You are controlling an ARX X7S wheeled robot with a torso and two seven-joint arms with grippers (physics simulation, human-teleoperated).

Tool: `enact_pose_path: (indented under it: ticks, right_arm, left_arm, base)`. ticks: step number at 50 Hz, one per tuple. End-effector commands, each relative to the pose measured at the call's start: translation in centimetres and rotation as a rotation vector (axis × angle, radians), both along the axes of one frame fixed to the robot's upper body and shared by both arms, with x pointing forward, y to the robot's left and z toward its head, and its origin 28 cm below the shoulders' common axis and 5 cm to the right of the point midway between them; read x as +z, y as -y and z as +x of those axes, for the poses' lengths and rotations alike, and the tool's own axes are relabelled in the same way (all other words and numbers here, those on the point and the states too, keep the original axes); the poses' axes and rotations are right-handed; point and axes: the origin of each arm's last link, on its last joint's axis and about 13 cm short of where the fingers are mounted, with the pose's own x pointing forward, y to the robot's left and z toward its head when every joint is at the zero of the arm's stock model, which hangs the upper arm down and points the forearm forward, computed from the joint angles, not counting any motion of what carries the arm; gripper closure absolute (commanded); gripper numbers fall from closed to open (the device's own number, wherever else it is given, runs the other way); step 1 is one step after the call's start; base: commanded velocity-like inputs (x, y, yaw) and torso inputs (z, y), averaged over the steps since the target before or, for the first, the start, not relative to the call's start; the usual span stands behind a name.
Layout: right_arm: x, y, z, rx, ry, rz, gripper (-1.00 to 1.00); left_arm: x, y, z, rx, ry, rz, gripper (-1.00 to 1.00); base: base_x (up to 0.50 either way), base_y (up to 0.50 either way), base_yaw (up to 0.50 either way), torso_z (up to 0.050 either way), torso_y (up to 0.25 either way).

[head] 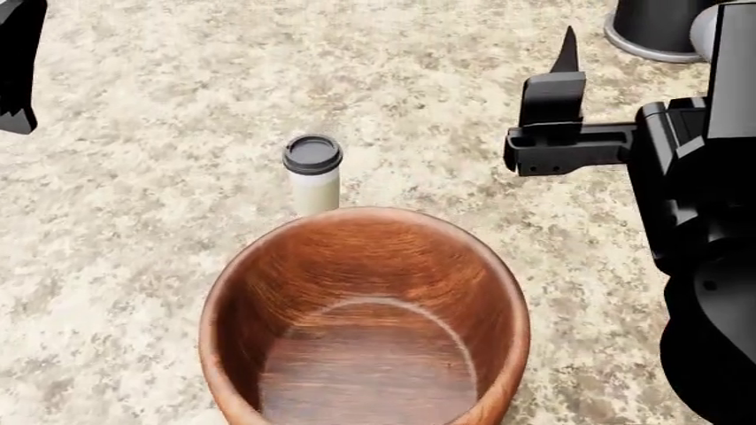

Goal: Place the cup inside the bowl on the dining table and move the bowl to any counter.

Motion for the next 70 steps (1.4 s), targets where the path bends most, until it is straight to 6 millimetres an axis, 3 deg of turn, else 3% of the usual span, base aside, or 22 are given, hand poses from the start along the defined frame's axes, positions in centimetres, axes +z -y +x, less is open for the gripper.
enact_pose_path:
  ticks: [1,20,28,29,30,36,51,62,70]
  right_arm:
    - [0.0,0.0,0.0,0.001,-0.003,-0.015,-1.00]
    - [0.0,0.0,0.0,0.026,-0.042,-0.005,-1.00]
    - [0.1,0.1,-0.1,0.150,-0.177,-0.036,-1.00]
    - [1.9,0.2,1.6,0.168,-0.265,-0.045,-1.00]
    - [4.6,-0.1,2.0,0.193,-0.211,-0.040,-1.00]
    - [5.2,-2.4,4.1,0.351,-0.300,-0.032,-1.00]
    - [3.7,-8.1,8.4,0.532,-0.396,-0.125,-1.00]
    - [2.3,-10.5,10.6,0.602,-0.460,-0.119,-1.00]
    - [0.7,-11.2,12.2,0.606,-0.501,-0.130,-1.00]
  left_arm:
    - [-0.1,-0.1,0.0,0.004,-0.006,-0.001,-1.00]
    - [-0.6,-0.1,-0.2,-0.015,-0.016,-0.038,-1.00]
    - [-0.7,-0.2,0.0,-0.010,-0.039,-0.030,-1.00]
    - [-0.7,-0.1,0.0,-0.012,-0.041,-0.028,-1.00]
    - [-0.8,-0.1,0.0,-0.013,-0.044,-0.031,-1.00]
    - [-0.9,0.0,0.0,-0.017,-0.046,-0.035,-1.00]
    - [-1.5,-0.2,0.0,-0.012,-0.043,-0.038,-1.00]
    - [-1.2,-0.2,-0.1,-0.005,-0.026,-0.033,-1.00]
    - [-1.2,-0.4,-0.3,0.010,-0.022,-0.052,-1.00]
  base:
    - [0.50,0.00,0.00,0.000,0.010]
    - [0.40,0.00,0.00,0.000,0.001]
    - [0.00,0.00,0.00,0.000,0.000]
    - [0.00,0.00,0.00,0.000,0.000]
    - [0.00,0.00,0.00,0.000,0.000]
    - [0.00,0.00,0.00,0.000,0.000]
    - [0.00,0.00,0.00,0.000,0.000]
    - [0.00,0.00,0.00,0.000,0.000]
    - [0.00,0.00,0.00,0.000,0.000]
